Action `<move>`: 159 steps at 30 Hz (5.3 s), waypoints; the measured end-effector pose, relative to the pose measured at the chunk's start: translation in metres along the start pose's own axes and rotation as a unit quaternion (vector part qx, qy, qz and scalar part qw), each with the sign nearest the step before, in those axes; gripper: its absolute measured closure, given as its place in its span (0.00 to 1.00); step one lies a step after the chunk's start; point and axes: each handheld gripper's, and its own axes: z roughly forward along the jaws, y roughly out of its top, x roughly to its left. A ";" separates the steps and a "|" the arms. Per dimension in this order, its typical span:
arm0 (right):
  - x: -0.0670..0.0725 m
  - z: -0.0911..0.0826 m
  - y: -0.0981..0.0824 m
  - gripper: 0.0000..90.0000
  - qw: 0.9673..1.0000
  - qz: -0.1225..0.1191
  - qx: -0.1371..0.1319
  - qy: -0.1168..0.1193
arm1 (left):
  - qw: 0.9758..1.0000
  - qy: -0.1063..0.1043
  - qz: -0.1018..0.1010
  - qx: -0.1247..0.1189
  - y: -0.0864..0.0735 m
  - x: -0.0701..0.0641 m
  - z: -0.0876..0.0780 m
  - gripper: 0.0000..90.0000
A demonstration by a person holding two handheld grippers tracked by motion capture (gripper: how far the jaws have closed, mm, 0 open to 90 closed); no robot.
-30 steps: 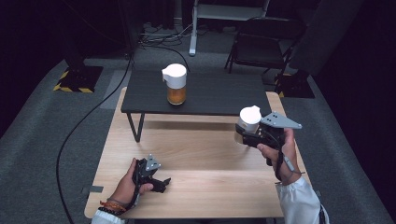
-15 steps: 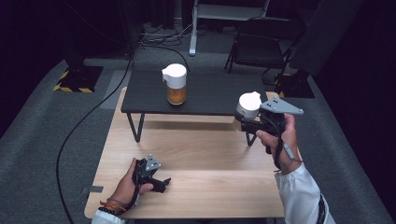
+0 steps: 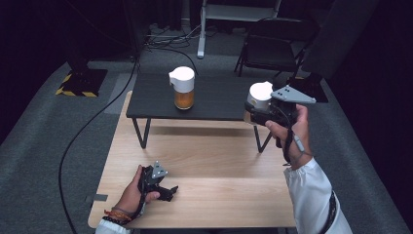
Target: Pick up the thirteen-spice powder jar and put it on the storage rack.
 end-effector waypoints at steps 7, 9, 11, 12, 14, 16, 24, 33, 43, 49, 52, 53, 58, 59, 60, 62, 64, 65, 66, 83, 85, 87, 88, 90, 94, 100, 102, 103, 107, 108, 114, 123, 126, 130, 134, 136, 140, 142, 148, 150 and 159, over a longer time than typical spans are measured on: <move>-0.002 0.013 0.003 0.33 1.000 0.003 -0.008 -0.007 | 1.000 0.000 0.000 0.000 0.000 0.000 0.000 0.00; -0.001 0.020 0.005 0.33 1.000 0.004 -0.006 -0.010 | 1.000 0.000 0.000 0.000 0.000 0.000 0.000 0.00; -0.001 0.024 0.006 0.33 1.000 0.002 -0.009 -0.011 | 1.000 0.000 0.000 0.000 0.000 0.000 0.000 0.00; -0.001 0.024 0.006 0.33 1.000 0.002 -0.009 -0.011 | 1.000 0.000 0.000 0.000 0.000 0.000 0.000 0.00; -0.001 0.031 0.007 0.33 1.000 0.003 -0.013 -0.012 | 1.000 0.000 0.000 0.000 0.000 0.000 0.000 0.00; 0.000 0.034 0.008 0.33 1.000 0.005 -0.015 -0.014 | 1.000 0.000 0.000 0.000 0.000 0.000 0.000 0.00; -0.002 0.053 0.011 0.33 1.000 0.019 -0.019 -0.015 | 1.000 0.001 0.000 0.000 0.000 0.000 0.000 0.00; 0.001 0.069 0.009 0.33 0.999 0.025 -0.014 -0.020 | 1.000 0.001 0.000 0.000 0.000 0.000 0.000 0.00; 0.000 0.075 0.004 0.33 0.999 0.029 -0.009 -0.016 | 1.000 0.001 0.000 0.000 0.000 0.000 0.000 0.00; -0.006 0.075 0.002 0.32 0.999 0.043 -0.010 -0.009 | 1.000 0.001 0.000 0.000 0.000 0.000 0.000 0.00; -0.009 0.076 0.001 0.32 0.999 0.049 -0.009 -0.007 | 1.000 0.001 0.000 0.000 0.000 0.000 0.000 0.00; -0.009 0.076 0.001 0.32 0.999 0.049 -0.009 -0.007 | 1.000 0.001 0.000 0.000 0.000 0.000 0.000 0.00; -0.008 0.079 0.000 0.31 0.999 0.044 -0.006 -0.004 | 1.000 0.001 0.000 0.000 0.000 0.000 0.000 0.00; -0.008 0.079 0.000 0.31 0.999 0.044 -0.006 -0.004 | 1.000 0.000 0.000 0.000 0.000 0.000 0.000 0.00; -0.008 0.079 0.000 0.31 0.999 0.043 -0.006 -0.005 | 1.000 0.000 0.000 0.000 0.000 0.000 0.000 0.00; -0.008 0.080 -0.001 0.29 0.999 0.045 -0.006 -0.005 | 1.000 0.000 0.000 0.000 0.000 0.000 0.000 0.00; -0.008 0.080 -0.001 0.28 0.999 0.047 -0.004 -0.006 | 1.000 0.000 0.000 0.000 0.000 0.000 0.000 0.00; -0.010 0.080 -0.002 0.27 0.999 0.050 -0.006 -0.003 | 1.000 0.001 0.000 0.000 0.000 0.000 0.000 0.00; -0.010 0.080 -0.002 0.27 0.999 0.050 -0.006 -0.003 | 1.000 0.000 0.000 0.000 0.000 0.000 0.000 0.00; -0.003 0.086 -0.008 0.04 0.998 0.060 -0.001 -0.035 | 1.000 0.000 0.000 0.000 0.000 0.000 0.000 0.00; -0.003 0.084 -0.010 0.04 0.998 0.060 -0.005 -0.034 | 1.000 0.000 0.000 0.000 0.000 0.000 0.000 0.00; -0.004 0.082 -0.011 0.04 0.998 0.056 -0.007 -0.032 | 1.000 0.000 0.000 0.000 0.000 0.000 0.000 0.00; -0.003 0.080 -0.012 0.04 0.998 0.054 -0.009 -0.031 | 1.000 0.000 0.000 0.000 0.000 0.000 0.000 0.00; -0.003 0.077 -0.013 0.03 0.998 0.047 -0.011 -0.029 | 1.000 0.000 0.000 0.000 0.000 0.000 0.000 0.00; -0.001 0.069 -0.017 0.03 0.999 0.035 -0.021 -0.030 | 1.000 0.000 0.001 0.000 0.000 0.000 0.000 0.00; 0.004 0.058 -0.026 0.02 0.999 0.011 -0.035 -0.031 | 1.000 0.000 0.000 0.000 0.000 0.000 0.000 0.00; 0.007 0.055 -0.029 0.02 0.999 0.004 -0.040 -0.035 | 1.000 0.000 0.001 0.000 0.000 0.000 0.000 0.00; 0.007 0.053 -0.032 0.02 0.998 -0.001 -0.044 -0.034 | 1.000 0.000 0.000 0.000 0.000 0.000 0.000 0.00; 0.008 0.043 -0.043 0.02 0.998 -0.010 -0.056 -0.023 | 1.000 0.000 0.001 0.000 0.000 0.000 0.000 0.00; 0.009 0.042 -0.046 0.02 0.998 -0.012 -0.058 -0.021 | 1.000 0.000 0.001 0.000 0.000 0.000 0.000 0.00; 0.016 0.031 -0.063 0.02 0.997 -0.035 -0.064 -0.015 | 1.000 0.001 0.001 0.000 0.000 0.000 0.000 0.00; 0.023 0.020 -0.092 0.02 0.995 -0.066 -0.067 -0.009 | 1.000 0.001 0.000 0.000 0.000 0.000 0.000 0.00; 0.025 0.017 -0.103 0.02 0.995 -0.083 -0.063 -0.005 | 1.000 0.000 0.000 0.000 0.000 0.000 0.000 0.00; 0.024 0.014 -0.120 0.02 0.994 -0.098 -0.050 0.005 | 1.000 0.000 0.000 0.000 0.000 0.000 0.000 0.00; 0.021 0.011 -0.131 0.02 0.994 -0.096 -0.041 0.023 | 1.000 0.000 0.000 -0.001 -0.001 0.000 0.000 0.00; 0.022 0.011 -0.136 0.02 0.994 -0.101 -0.036 0.023 | 1.000 0.000 0.000 -0.001 -0.001 0.000 0.000 0.00; 0.024 0.011 -0.144 0.02 0.993 -0.108 -0.029 0.026 | 1.000 0.000 0.000 -0.001 -0.001 0.000 0.000 0.00; 0.025 0.012 -0.150 0.02 0.993 -0.116 -0.023 0.031 | 1.000 0.000 0.000 -0.001 -0.001 0.000 0.000 0.00; 0.034 0.018 -0.167 0.02 0.988 -0.148 0.009 0.031 | 1.000 0.000 0.000 -0.001 -0.001 0.000 0.000 0.00; 0.035 0.019 -0.172 0.02 0.987 -0.154 0.022 0.036 | 1.000 0.000 0.000 -0.001 0.000 0.000 0.000 0.00; 0.038 0.025 -0.190 0.02 0.982 -0.166 0.070 0.050 | 1.000 0.000 0.000 -0.001 0.000 0.000 0.000 0.00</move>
